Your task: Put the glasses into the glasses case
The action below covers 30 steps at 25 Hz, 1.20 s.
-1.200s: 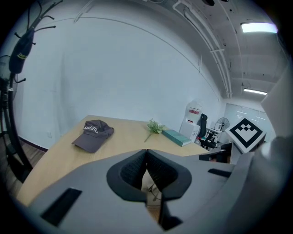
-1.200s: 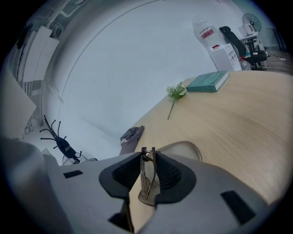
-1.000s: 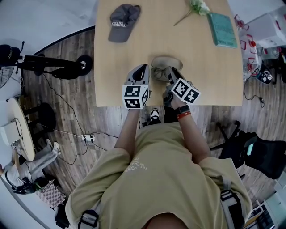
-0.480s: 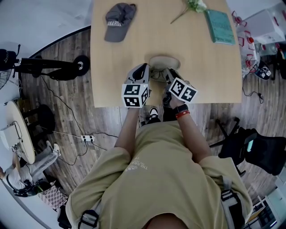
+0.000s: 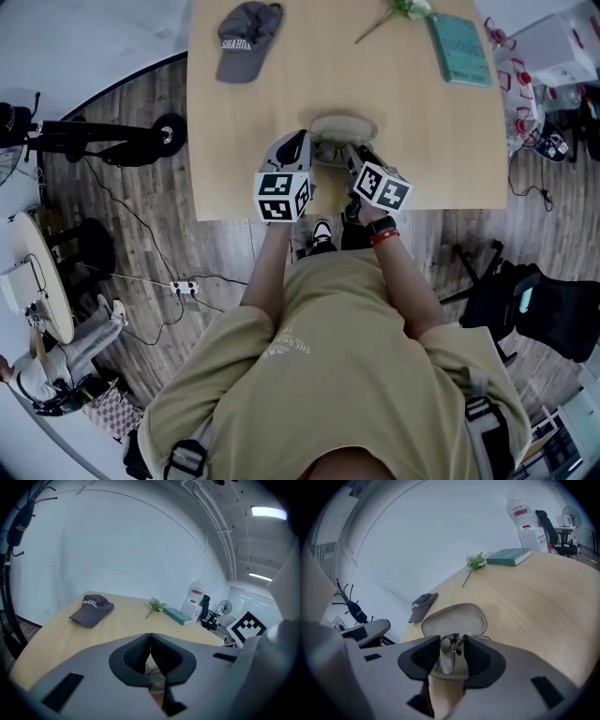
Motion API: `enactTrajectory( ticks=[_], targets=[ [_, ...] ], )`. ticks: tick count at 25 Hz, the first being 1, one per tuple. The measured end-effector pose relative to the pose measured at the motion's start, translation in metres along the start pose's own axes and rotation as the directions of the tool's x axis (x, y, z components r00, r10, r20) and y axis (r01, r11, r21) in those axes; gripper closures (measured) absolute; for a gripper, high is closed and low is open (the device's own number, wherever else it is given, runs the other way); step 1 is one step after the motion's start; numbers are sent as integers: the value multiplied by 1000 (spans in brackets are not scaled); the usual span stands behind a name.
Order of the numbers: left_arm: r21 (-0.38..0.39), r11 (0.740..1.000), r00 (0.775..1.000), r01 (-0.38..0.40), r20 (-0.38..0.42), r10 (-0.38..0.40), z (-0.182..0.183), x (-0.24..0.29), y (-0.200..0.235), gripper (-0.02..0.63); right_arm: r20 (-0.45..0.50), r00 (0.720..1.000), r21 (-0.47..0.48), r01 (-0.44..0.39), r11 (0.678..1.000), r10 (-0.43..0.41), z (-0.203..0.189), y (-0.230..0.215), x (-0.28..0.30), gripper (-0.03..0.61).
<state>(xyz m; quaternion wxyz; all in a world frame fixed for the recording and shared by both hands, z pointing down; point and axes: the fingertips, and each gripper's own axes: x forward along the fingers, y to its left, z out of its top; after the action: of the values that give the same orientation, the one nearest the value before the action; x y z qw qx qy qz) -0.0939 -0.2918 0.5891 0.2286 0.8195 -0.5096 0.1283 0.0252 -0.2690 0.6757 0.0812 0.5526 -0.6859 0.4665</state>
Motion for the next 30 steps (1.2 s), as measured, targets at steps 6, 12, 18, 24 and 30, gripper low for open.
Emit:
enactTrajectory(
  ticks=[6, 12, 18, 24, 30],
  targets=[
    [7, 1000, 1000, 9, -9, -9, -5, -3, -7, 591, -40, 998, -71, 46, 996, -49, -8, -11, -4, 374],
    [13, 1000, 1000, 18, -21, -18, -10, -4, -14, 591, -67, 994, -164, 75, 984, -87, -15, -22, -4, 348],
    [21, 999, 999, 24, -33, -23, -14, 0, -20, 591, -83, 996, -303, 18, 953, -45, -12, -15, 6, 347],
    [26, 999, 999, 22, -46, -20, -17, 1, -22, 591, -100, 994, -351, 1, 936, -39, -14, -24, 13, 333],
    [21, 1000, 998, 7, -55, -6, -18, 3, -15, 591, -91, 992, -480, 37, 877, -91, -16, -25, 20, 397]
  ],
)
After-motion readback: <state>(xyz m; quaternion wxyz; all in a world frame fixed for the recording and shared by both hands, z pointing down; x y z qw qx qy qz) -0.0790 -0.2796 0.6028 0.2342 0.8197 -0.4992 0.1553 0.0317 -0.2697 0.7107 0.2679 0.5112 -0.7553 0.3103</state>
